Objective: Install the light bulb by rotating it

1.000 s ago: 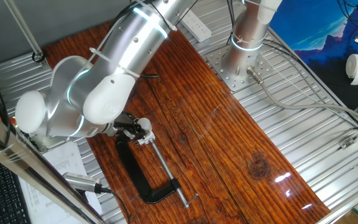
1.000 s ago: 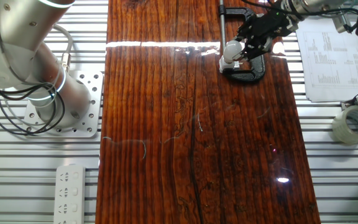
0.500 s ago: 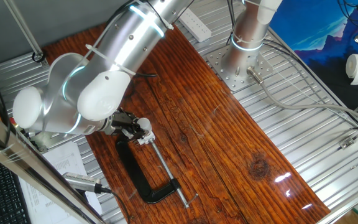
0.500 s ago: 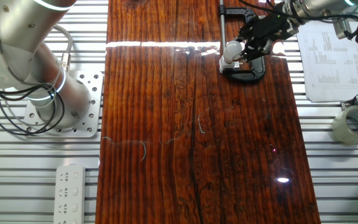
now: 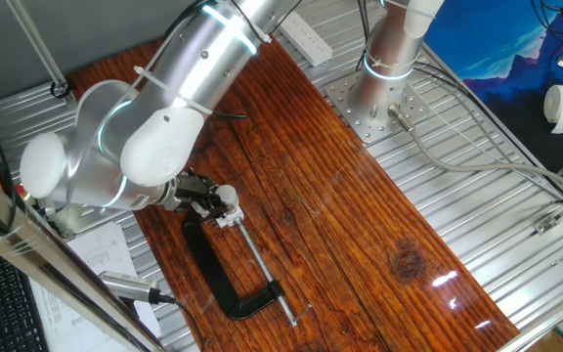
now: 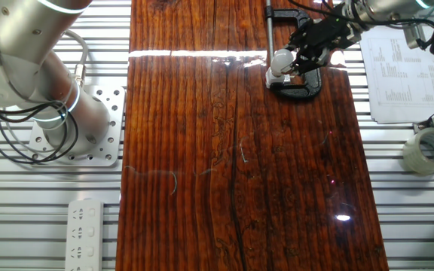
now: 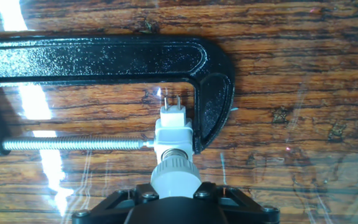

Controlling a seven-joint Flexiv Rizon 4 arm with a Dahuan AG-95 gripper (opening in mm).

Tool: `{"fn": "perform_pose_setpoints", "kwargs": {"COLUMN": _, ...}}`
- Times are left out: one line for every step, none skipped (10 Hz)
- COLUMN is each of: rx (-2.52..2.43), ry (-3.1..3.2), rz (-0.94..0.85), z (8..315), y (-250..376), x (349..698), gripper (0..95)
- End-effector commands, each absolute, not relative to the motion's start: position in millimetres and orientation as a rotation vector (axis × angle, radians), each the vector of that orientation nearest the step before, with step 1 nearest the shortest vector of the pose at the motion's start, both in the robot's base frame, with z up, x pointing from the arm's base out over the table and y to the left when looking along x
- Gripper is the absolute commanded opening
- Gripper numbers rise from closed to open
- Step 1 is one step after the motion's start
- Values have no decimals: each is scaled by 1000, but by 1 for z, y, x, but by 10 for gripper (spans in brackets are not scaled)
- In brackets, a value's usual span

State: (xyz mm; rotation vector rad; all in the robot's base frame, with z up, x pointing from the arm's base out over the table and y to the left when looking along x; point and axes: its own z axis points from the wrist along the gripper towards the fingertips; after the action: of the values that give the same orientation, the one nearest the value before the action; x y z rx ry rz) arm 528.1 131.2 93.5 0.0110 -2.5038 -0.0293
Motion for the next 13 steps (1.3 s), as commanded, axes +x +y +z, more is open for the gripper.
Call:
{"fn": "perform_pose_setpoints", "kwargs": {"rx": -15, "ry": -2506, "rz": -41, "z": 94, "y": 131, "x": 528, "gripper": 570}}
{"fn": "perform_pose_setpoints", "kwargs": {"rx": -53, "ry": -2510, "rz": -78, "z": 94, "y": 132, "x": 529, "gripper": 570}}
{"fn": "perform_pose_setpoints", "kwargs": {"rx": -59, "ry": -2513, "rz": -72, "z": 94, "y": 133, "x": 529, "gripper": 570}}
{"fn": "perform_pose_setpoints", "kwargs": {"rx": -61, "ry": -2515, "rz": -71, "z": 94, "y": 134, "x": 529, "gripper": 570}}
{"fn": "perform_pose_setpoints", "kwargs": {"rx": -64, "ry": -2516, "rz": -70, "z": 94, "y": 134, "x": 529, "gripper": 570}}
{"fn": "perform_pose_setpoints", "kwargs": {"rx": -64, "ry": -2521, "rz": -67, "z": 94, "y": 134, "x": 529, "gripper": 570}}
{"fn": "perform_pose_setpoints", "kwargs": {"rx": -59, "ry": -2525, "rz": -57, "z": 94, "y": 134, "x": 529, "gripper": 570}}
{"fn": "perform_pose_setpoints", "kwargs": {"rx": -51, "ry": -2532, "rz": -56, "z": 94, "y": 134, "x": 529, "gripper": 570}}
{"fn": "perform_pose_setpoints", "kwargs": {"rx": -38, "ry": -2540, "rz": -58, "z": 94, "y": 134, "x": 529, "gripper": 570}}
{"fn": "perform_pose_setpoints", "kwargs": {"rx": -19, "ry": -2556, "rz": -60, "z": 94, "y": 134, "x": 529, "gripper": 570}}
{"fn": "perform_pose_setpoints", "kwargs": {"rx": 1, "ry": -2570, "rz": -65, "z": 95, "y": 134, "x": 529, "gripper": 570}}
{"fn": "perform_pose_setpoints", "kwargs": {"rx": 78, "ry": -2604, "rz": -50, "z": 96, "y": 134, "x": 528, "gripper": 570}}
{"fn": "perform_pose_setpoints", "kwargs": {"rx": 121, "ry": -2635, "rz": -42, "z": 98, "y": 135, "x": 528, "gripper": 570}}
